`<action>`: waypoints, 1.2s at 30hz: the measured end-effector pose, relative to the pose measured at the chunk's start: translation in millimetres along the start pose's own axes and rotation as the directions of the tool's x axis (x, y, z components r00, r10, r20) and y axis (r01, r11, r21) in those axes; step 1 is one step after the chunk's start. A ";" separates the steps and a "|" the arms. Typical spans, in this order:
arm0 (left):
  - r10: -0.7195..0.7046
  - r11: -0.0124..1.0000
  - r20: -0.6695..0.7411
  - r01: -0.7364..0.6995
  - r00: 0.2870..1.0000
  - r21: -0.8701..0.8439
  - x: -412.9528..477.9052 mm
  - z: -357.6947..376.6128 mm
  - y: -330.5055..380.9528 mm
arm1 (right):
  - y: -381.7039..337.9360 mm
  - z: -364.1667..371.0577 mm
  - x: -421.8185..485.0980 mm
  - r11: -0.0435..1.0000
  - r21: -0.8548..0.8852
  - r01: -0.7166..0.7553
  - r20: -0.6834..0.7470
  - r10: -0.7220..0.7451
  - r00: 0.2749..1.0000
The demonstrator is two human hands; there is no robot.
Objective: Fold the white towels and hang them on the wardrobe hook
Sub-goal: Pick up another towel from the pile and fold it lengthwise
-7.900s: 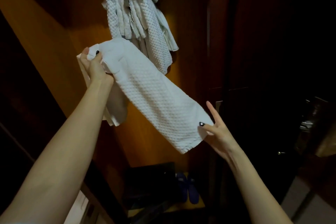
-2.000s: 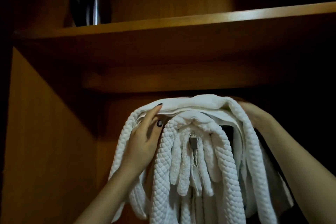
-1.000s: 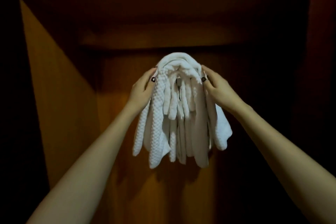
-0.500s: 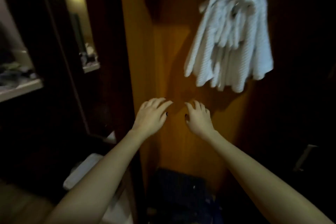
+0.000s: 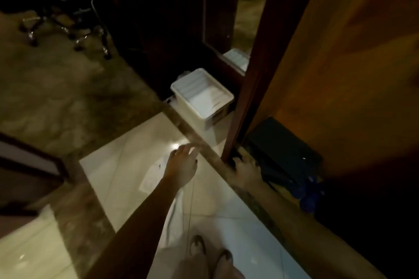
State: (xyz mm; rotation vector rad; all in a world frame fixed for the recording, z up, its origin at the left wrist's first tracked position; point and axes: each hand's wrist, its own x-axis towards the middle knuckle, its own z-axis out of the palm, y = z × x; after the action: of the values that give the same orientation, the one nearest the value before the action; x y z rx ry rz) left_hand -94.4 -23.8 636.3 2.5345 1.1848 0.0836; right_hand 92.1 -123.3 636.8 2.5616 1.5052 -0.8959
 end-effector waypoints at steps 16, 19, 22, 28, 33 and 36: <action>-0.615 0.715 0.316 0.680 0.723 -0.164 -92.6 267.3 -214.8 | -76.8 269.1 197.5 0.911 -0.234 0.339 0.385 -0.234 0.893; -0.704 0.582 0.363 0.789 0.610 -0.198 -102.5 329.9 -244.5 | -86.0 319.2 253.3 0.884 -0.235 0.404 0.423 -0.281 0.861; -0.725 0.540 0.382 0.817 0.573 -0.200 -93.8 390.6 -274.3 | -91.8 369.0 313.0 0.848 -0.234 0.476 0.459 -0.335 0.823; -0.749 0.498 0.334 0.818 0.573 -0.289 -37.4 503.2 -348.2 | -102.3 471.5 434.1 0.791 -0.231 0.567 0.457 -0.426 0.781; -0.812 0.385 0.264 0.817 0.521 -0.429 14.0 594.9 -403.1 | -122.4 567.2 508.4 0.782 -0.195 0.592 0.502 -0.439 0.745; -0.832 0.387 0.184 0.785 0.523 -0.483 39.9 639.8 -419.4 | -133.1 614.4 542.3 0.706 -0.211 0.677 0.453 -0.543 0.707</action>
State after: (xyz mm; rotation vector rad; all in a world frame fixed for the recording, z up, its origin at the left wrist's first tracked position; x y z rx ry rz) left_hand -251.8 76.5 -106.6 1.2618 1.9981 0.2340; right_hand -100.4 183.8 -110.1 1.5085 2.1902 -0.9381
